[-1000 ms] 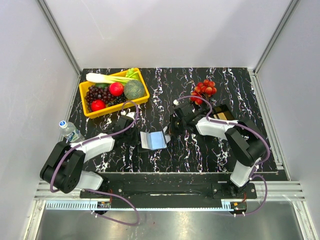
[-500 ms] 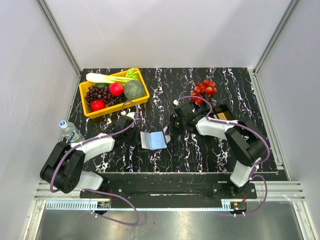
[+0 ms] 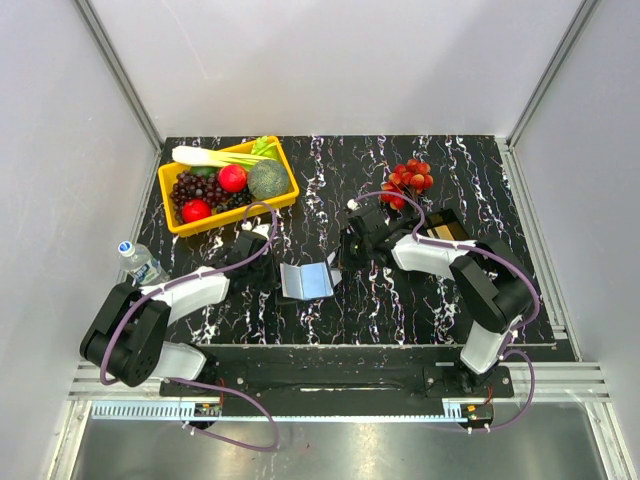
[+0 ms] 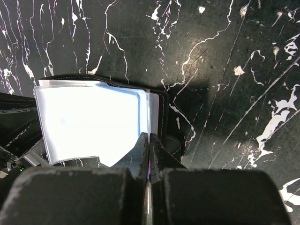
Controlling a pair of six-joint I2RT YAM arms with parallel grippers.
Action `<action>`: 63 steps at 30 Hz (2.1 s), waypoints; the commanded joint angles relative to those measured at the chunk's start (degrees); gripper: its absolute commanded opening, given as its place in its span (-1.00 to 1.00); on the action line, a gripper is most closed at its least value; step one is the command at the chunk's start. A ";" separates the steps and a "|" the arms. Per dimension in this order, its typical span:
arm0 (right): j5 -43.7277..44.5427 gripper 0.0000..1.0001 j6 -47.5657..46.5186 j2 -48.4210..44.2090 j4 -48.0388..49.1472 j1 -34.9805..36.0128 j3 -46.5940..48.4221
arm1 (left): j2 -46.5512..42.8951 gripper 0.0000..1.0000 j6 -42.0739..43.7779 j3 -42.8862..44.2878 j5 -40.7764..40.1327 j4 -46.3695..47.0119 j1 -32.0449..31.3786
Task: Put the credit cards into the card holder
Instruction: Turn over the card slot in the card holder.
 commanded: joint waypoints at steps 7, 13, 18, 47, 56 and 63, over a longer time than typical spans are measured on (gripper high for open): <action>-2.57 -1.00 -2.64 1.88 -1.65 0.02 -0.04 | 0.47 -1.00 0.93 1.52 0.21 0.99 0.24; -6.08 -1.00 -3.44 3.64 -2.44 0.11 1.18 | 1.08 -1.00 0.75 1.52 0.56 1.42 0.24; -11.71 -1.00 -2.22 4.26 1.33 0.28 1.54 | 1.26 -1.00 0.58 1.61 0.92 1.95 0.24; -16.02 -1.00 2.00 6.46 7.31 4.85 7.78 | 0.82 -1.00 -1.27 0.20 3.29 5.73 0.24; -16.47 -0.98 2.80 5.49 8.29 5.12 7.34 | 0.47 -1.00 -1.45 0.46 2.76 5.29 0.24; -6.45 -0.99 2.70 3.64 7.04 4.77 4.01 | 0.38 -1.00 -1.36 0.20 2.41 4.77 0.24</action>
